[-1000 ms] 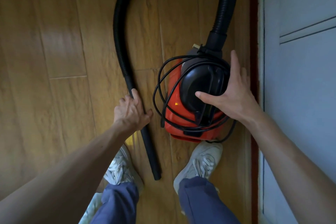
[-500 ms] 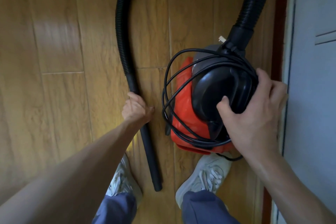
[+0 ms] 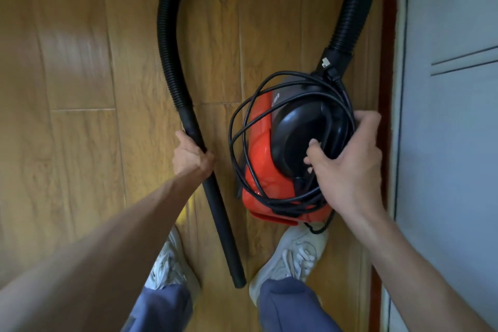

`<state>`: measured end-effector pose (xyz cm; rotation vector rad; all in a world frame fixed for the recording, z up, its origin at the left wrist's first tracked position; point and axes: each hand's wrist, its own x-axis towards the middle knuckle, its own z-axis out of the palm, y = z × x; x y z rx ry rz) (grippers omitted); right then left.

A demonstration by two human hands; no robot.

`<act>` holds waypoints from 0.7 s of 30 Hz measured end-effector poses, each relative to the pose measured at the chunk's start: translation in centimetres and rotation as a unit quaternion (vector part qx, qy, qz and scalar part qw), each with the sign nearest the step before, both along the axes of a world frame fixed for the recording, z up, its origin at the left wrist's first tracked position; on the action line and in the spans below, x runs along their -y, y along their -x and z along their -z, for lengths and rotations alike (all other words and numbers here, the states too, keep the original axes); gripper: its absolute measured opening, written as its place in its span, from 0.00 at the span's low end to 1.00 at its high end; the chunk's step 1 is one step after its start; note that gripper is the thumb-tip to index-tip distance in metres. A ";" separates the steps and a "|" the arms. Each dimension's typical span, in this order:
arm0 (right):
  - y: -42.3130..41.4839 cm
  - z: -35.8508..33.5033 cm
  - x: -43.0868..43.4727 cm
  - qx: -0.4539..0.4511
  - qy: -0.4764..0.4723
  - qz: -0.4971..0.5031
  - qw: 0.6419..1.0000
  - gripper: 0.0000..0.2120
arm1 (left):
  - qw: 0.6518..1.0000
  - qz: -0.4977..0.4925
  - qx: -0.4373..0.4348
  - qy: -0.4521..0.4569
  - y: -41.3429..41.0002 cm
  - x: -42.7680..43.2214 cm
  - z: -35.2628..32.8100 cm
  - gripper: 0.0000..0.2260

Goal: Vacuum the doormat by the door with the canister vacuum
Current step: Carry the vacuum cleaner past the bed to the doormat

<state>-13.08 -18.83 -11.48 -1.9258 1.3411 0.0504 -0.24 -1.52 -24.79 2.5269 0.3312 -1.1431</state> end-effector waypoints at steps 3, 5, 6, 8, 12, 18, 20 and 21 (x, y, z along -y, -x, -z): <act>-0.3 0.2 -0.3 -0.024 -0.001 -0.029 0.999 0.20 | 0.999 0.008 -0.008 0.031 -0.1 -0.4 -2.4 0.20; -0.4 0.2 -0.4 -0.025 0.005 -0.025 0.999 0.20 | 0.999 0.023 -0.006 0.027 -0.2 -0.6 -4.0 0.20; -0.5 0.1 -0.5 -0.024 0.004 -0.018 1.000 0.21 | 0.999 0.032 -0.003 0.023 -0.2 -0.7 -4.9 0.20; -0.6 0.0 -0.7 -0.019 0.003 0.000 1.000 0.21 | 0.998 0.050 0.006 0.025 -0.2 -1.1 -6.5 0.19; -0.7 -0.2 -1.2 -0.015 0.042 -0.007 0.999 0.20 | 0.994 0.077 0.026 0.070 0.1 -1.4 -9.0 0.19; -0.6 -0.6 -1.7 0.014 0.034 -0.052 0.998 0.22 | 0.989 0.066 0.079 0.109 1.2 -2.0 -12.6 0.19; 0.1 -1.1 -2.3 0.025 0.017 -0.065 0.997 0.24 | 0.987 0.041 0.096 0.119 2.2 -2.5 -14.2 0.18; 0.6 -1.6 -2.7 0.031 0.009 -0.074 0.997 0.24 | 0.986 0.024 0.105 0.124 2.8 -2.9 -15.1 0.18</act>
